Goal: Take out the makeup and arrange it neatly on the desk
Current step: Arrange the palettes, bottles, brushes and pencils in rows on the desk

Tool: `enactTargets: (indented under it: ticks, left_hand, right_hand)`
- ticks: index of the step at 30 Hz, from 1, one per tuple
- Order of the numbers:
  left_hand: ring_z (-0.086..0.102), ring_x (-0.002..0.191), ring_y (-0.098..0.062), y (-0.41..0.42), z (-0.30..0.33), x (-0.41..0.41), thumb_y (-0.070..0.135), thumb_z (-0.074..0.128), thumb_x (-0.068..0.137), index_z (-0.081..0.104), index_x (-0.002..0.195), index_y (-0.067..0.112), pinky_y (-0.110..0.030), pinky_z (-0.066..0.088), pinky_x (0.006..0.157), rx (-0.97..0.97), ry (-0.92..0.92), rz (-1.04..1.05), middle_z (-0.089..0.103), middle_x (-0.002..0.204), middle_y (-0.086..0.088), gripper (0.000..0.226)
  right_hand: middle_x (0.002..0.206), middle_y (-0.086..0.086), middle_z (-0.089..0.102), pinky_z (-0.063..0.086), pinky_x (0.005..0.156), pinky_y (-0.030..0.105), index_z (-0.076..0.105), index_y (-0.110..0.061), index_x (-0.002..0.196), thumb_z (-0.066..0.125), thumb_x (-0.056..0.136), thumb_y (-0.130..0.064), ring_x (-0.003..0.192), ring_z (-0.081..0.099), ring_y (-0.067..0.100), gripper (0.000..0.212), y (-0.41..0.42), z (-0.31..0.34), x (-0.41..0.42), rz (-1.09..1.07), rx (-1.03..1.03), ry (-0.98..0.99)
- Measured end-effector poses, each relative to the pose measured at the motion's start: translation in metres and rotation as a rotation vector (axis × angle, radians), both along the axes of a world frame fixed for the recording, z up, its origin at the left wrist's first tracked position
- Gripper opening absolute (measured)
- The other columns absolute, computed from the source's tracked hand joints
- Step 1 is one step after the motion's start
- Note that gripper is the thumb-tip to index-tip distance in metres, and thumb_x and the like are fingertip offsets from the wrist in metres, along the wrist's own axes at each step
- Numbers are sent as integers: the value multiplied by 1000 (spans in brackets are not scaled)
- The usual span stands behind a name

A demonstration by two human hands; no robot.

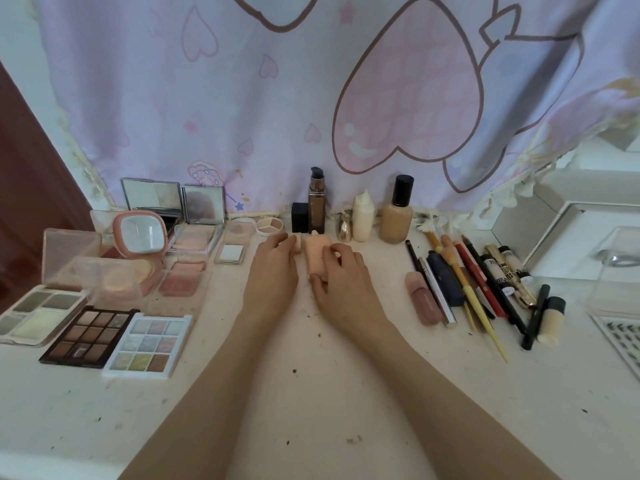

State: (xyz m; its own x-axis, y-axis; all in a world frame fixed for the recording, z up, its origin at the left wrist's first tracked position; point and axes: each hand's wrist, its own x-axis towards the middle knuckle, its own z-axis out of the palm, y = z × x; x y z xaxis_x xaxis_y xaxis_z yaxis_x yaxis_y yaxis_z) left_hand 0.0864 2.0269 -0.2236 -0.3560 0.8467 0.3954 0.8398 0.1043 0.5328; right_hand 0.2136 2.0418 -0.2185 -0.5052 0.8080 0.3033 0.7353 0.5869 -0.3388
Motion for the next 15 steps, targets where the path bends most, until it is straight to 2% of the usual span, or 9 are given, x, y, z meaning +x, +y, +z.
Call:
enactTargets:
  ticks: [3, 8, 15]
  left_hand:
    - [40, 126, -30, -1, -2, 1, -2, 40, 90, 51, 129, 0, -28, 26, 103, -27, 18, -1, 45, 138, -15, 40]
    - [39, 125, -32, -7, 3, 4, -8, 40, 86, 45, 132, 1, -34, 31, 102, 16, -15, -11, 42, 135, -19, 47]
    - [46, 114, -35, -25, 13, 16, -13, 47, 79, 58, 115, -1, -26, 29, 94, 173, -31, -23, 53, 120, -20, 40]
  right_hand:
    - [140, 11, 35, 34, 100, 32, 34, -5, 137, 41, 96, -26, 122, 38, 26, 47, -2, -1, 0, 13, -37, 51]
    - [145, 11, 34, 27, 104, 27, 27, -5, 142, 41, 97, -21, 131, 32, 23, 51, -8, 1, 4, 4, -135, 172]
    - [141, 8, 39, 22, 102, 15, 36, -7, 138, 37, 98, -11, 129, 36, 19, 41, -31, 4, 36, 9, -235, 304]
